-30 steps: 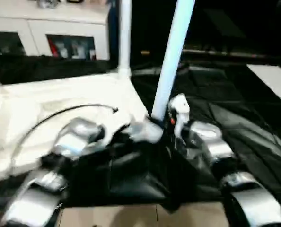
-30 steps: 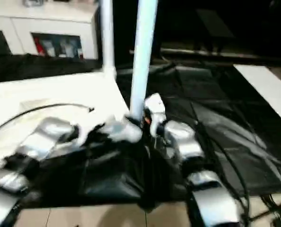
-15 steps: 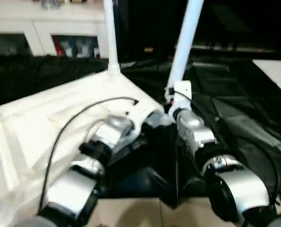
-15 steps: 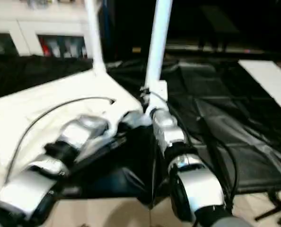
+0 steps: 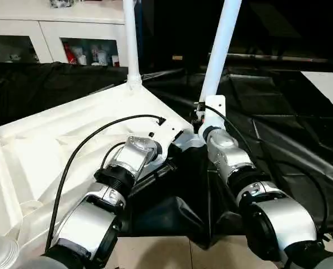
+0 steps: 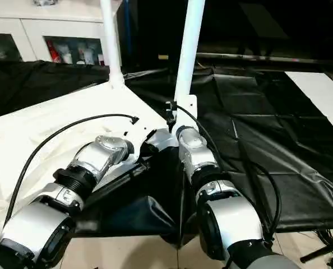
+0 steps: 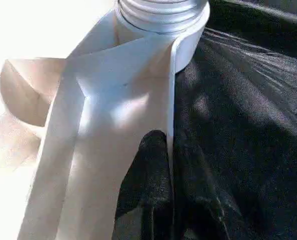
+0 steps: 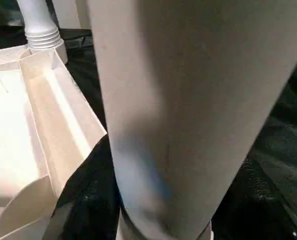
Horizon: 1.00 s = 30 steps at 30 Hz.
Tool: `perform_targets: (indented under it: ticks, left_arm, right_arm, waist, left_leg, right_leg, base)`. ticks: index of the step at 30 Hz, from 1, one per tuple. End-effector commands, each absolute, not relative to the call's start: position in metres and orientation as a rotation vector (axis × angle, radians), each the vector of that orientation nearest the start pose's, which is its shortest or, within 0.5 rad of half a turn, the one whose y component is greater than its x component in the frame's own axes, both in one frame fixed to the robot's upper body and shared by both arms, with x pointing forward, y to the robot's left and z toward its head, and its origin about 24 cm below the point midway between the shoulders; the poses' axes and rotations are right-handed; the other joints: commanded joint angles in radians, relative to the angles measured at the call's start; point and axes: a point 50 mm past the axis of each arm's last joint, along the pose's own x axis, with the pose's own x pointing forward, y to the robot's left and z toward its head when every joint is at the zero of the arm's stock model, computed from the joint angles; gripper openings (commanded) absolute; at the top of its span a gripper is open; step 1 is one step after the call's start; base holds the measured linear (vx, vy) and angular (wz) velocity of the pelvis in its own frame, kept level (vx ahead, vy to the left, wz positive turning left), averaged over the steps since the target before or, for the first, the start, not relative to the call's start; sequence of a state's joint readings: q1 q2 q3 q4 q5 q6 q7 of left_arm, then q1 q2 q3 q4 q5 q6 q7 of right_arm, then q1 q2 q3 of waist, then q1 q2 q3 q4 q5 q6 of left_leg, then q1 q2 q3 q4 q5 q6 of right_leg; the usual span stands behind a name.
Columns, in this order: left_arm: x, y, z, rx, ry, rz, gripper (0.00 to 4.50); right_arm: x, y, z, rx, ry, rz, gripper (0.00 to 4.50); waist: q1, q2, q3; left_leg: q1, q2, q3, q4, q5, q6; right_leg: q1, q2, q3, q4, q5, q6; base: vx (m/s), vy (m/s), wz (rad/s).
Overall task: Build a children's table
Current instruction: Rotate leg to tighten
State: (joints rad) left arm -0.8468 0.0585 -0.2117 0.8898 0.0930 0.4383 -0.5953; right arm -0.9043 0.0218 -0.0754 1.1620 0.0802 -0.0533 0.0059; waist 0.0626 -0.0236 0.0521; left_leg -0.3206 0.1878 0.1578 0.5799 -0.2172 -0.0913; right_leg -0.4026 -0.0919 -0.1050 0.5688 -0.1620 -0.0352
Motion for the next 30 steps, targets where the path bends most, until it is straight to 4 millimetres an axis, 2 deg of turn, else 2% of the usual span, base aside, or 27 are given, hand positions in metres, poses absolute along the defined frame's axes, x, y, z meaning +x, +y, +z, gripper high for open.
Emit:
perform_targets:
  ticks: [1, 2, 3, 5, 6, 7, 8, 9, 11, 13, 15, 16, 17, 18, 19, 20, 21, 23, 26, 29, 30]
  left_arm:
    - [0.368, 0.072, 0.064, 0.324, 0.505, -0.753, 0.00]
    - [0.367, 0.073, 0.064, 0.328, 0.500, -0.766, 0.00]
    - [0.366, 0.073, 0.065, 0.335, 0.490, -0.799, 0.00]
    - [0.364, 0.075, 0.065, 0.348, 0.480, -0.836, 0.00]
    - [0.363, 0.076, 0.066, 0.349, 0.479, -0.849, 0.00]
    - [0.363, 0.077, 0.066, 0.349, 0.480, -0.855, 0.00]
    - [0.363, 0.078, 0.066, 0.349, 0.480, -0.858, 0.00]
    - [0.362, 0.078, 0.066, 0.352, 0.472, -0.873, 0.00]
    - [0.361, 0.081, 0.068, 0.361, 0.462, -0.896, 0.00]
    - [0.361, 0.082, 0.068, 0.361, 0.465, -0.896, 0.00]
    - [0.361, 0.085, 0.068, 0.371, 0.458, -0.906, 0.00]
    - [0.360, 0.086, 0.068, 0.374, 0.459, -0.908, 0.00]
    - [0.359, 0.088, 0.068, 0.381, 0.452, -0.923, 0.00]
    - [0.359, 0.088, 0.068, 0.382, 0.452, -0.926, 0.00]
    - [0.359, 0.089, 0.068, 0.382, 0.452, -0.927, 0.00]
    - [0.357, 0.092, 0.067, 0.391, 0.457, -0.946, 0.00]
    - [0.357, 0.093, 0.067, 0.392, 0.458, -0.947, 0.00]
    - [0.354, 0.097, 0.067, 0.409, 0.453, -0.972, 0.00]
    - [0.352, 0.102, 0.068, 0.421, 0.445, -1.004, 0.00]
    - [0.343, 0.110, 0.071, 0.461, 0.403, -1.116, 0.00]
    - [0.341, 0.111, 0.072, 0.474, 0.388, -1.134, 0.00]
  right_arm:
    - [0.361, -0.073, 0.018, 0.046, 0.428, 0.236, 2.24]
    - [0.363, -0.073, 0.021, 0.056, 0.411, 0.241, 2.24]
    - [0.365, -0.073, 0.027, 0.071, 0.388, 0.256, 2.24]
    - [0.369, -0.072, 0.036, 0.090, 0.344, 0.285, 2.65]
    - [0.371, -0.072, 0.040, 0.100, 0.327, 0.295, 2.66]
    - [0.373, -0.073, 0.044, 0.106, 0.309, 0.305, 2.70]
    - [0.374, -0.074, 0.046, 0.109, 0.299, 0.310, 2.80]
    - [0.375, -0.075, 0.049, 0.112, 0.289, 0.316, 2.80]
    - [0.378, -0.078, 0.059, 0.105, 0.242, 0.350, 3.11]
    - [0.379, -0.079, 0.061, 0.110, 0.232, 0.365, 3.15]
    - [0.380, -0.082, 0.065, 0.105, 0.221, 0.385, 3.47]
    - [0.380, -0.082, 0.066, 0.096, 0.214, 0.397, 3.47]
    - [0.380, -0.084, 0.068, 0.079, 0.201, 0.419, 3.54]
    - [0.380, -0.084, 0.069, 0.077, 0.200, 0.422, 3.62]
    - [0.380, -0.084, 0.069, 0.076, 0.198, 0.426, 3.62]
    - [0.379, -0.089, 0.071, 0.049, 0.193, 0.466, 3.91]
    - [0.378, -0.090, 0.071, 0.046, 0.193, 0.470, 3.91]
    - [0.374, -0.097, 0.071, 0.007, 0.194, 0.531, 3.98]
    - [0.368, -0.109, 0.069, -0.038, 0.196, 0.581, 3.98]
    - [0.355, -0.127, 0.068, -0.105, 0.180, 0.692, 3.98]
    - [0.353, -0.127, 0.069, -0.107, 0.176, 0.711, 3.98]
  waist:
    - [-0.006, 0.006, -0.049]
    - [-0.008, 0.005, -0.050]
    - [-0.008, 0.008, -0.050]
    - [-0.009, 0.007, -0.052]
    - [-0.007, 0.006, -0.053]
    - [-0.009, 0.007, -0.053]
    - [-0.007, 0.006, -0.059]
    - [-0.007, 0.006, -0.059]
    - [-0.007, 0.006, -0.058]
    - [-0.007, 0.006, -0.062]
    - [-0.002, 0.005, -0.067]
    - [0.000, 0.005, -0.069]
    - [0.003, 0.007, -0.075]
    - [0.003, 0.007, -0.075]
    - [0.002, 0.006, -0.079]
    - [0.002, 0.001, -0.079]
    - [0.002, -0.002, -0.076]
    - [0.006, 0.000, -0.073]
    - [0.007, -0.002, -0.069]
    - [0.015, -0.005, -0.066]
    - [0.015, -0.006, -0.067]
  left_leg:
    - [-0.007, 0.024, -0.011, -0.083, -0.367, 0.035]
    - [-0.010, 0.025, -0.011, -0.084, -0.356, 0.037]
    - [-0.010, 0.027, -0.011, -0.084, -0.347, 0.040]
    - [-0.015, 0.030, -0.010, -0.085, -0.315, 0.042]
    - [-0.018, 0.031, -0.010, -0.086, -0.304, 0.044]
    - [-0.021, 0.032, -0.008, -0.086, -0.285, 0.048]
    - [-0.026, 0.035, -0.006, -0.084, -0.219, 0.050]
    - [-0.026, 0.035, -0.006, -0.084, -0.219, 0.050]
    - [-0.024, 0.035, 0.000, -0.081, -0.198, 0.060]
    - [-0.028, 0.035, 0.002, -0.078, -0.168, 0.065]
    - [-0.033, 0.033, 0.005, -0.071, -0.115, 0.073]
    - [-0.034, 0.033, 0.008, -0.067, -0.082, 0.084]
    - [-0.037, 0.033, 0.010, -0.062, -0.021, 0.101]
    - [-0.037, 0.033, 0.010, -0.062, -0.021, 0.101]
    - [-0.037, 0.033, 0.013, -0.056, 0.018, 0.118]
    - [-0.041, 0.032, 0.015, -0.054, 0.035, 0.135]
    - [-0.042, 0.030, 0.017, -0.053, 0.029, 0.146]
    - [-0.038, 0.033, 0.018, -0.054, -0.004, 0.165]
    - [-0.036, 0.035, 0.019, -0.058, -0.048, 0.138]
    - [-0.037, 0.036, 0.018, -0.060, -0.081, 0.120]
    - [-0.040, 0.037, 0.017, -0.061, -0.079, 0.115]
  right_leg:
    - [0.029, -0.062, 0.034, -0.105, -0.593, -0.035]
    - [0.031, -0.062, 0.033, -0.103, -0.585, -0.039]
    - [0.031, -0.065, 0.033, -0.106, -0.584, -0.043]
    - [0.035, -0.067, 0.036, -0.100, -0.545, -0.062]
    - [0.038, -0.067, 0.037, -0.098, -0.532, -0.067]
    - [0.040, -0.068, 0.039, -0.094, -0.507, -0.081]
    - [0.046, -0.070, 0.043, -0.081, -0.424, -0.110]
    - [0.046, -0.070, 0.043, -0.081, -0.424, -0.110]
    - [0.045, -0.066, 0.044, -0.075, -0.392, -0.142]
    - [0.048, -0.067, 0.047, -0.069, -0.362, -0.157]
    - [0.050, -0.065, 0.050, -0.056, -0.288, -0.176]
    - [0.050, -0.063, 0.051, -0.047, -0.232, -0.193]
    - [0.055, -0.063, 0.050, -0.032, -0.134, -0.224]
    - [0.055, -0.063, 0.050, -0.032, -0.134, -0.224]
    - [0.054, -0.061, 0.052, -0.022, -0.053, -0.248]
    - [0.055, -0.059, 0.052, -0.015, -0.003, -0.264]
    - [0.054, -0.057, 0.051, -0.017, 0.001, -0.267]
    - [0.053, -0.060, 0.050, -0.023, -0.045, -0.259]
    - [0.052, -0.060, 0.050, -0.035, -0.149, -0.228]
    - [0.053, -0.059, 0.051, -0.042, -0.211, -0.187]
    - [0.054, -0.059, 0.052, -0.040, -0.214, -0.175]
  base:
    - [0.000, 0.000, 0.00]
    - [0.000, 0.000, 0.00]
    - [0.000, 0.000, 0.00]
    - [0.000, 0.000, 0.00]
    - [0.000, 0.000, 0.00]
    - [0.000, 0.000, 0.00]
    - [0.000, 0.000, 0.00]
    - [0.000, 0.000, 0.00]
    - [0.000, 0.000, 0.00]
    - [0.000, 0.000, 0.00]
    - [0.000, 0.000, 0.00]
    - [0.000, 0.000, 0.00]
    - [0.000, 0.000, 0.00]
    - [0.000, 0.000, 0.00]
    - [0.000, 0.000, 0.00]
    - [0.000, 0.000, 0.00]
    - [0.000, 0.000, 0.00]
    - [0.000, 0.000, 0.00]
    - [0.000, 0.000, 0.00]
    - [0.000, 0.000, 0.00]
    - [0.000, 0.000, 0.00]
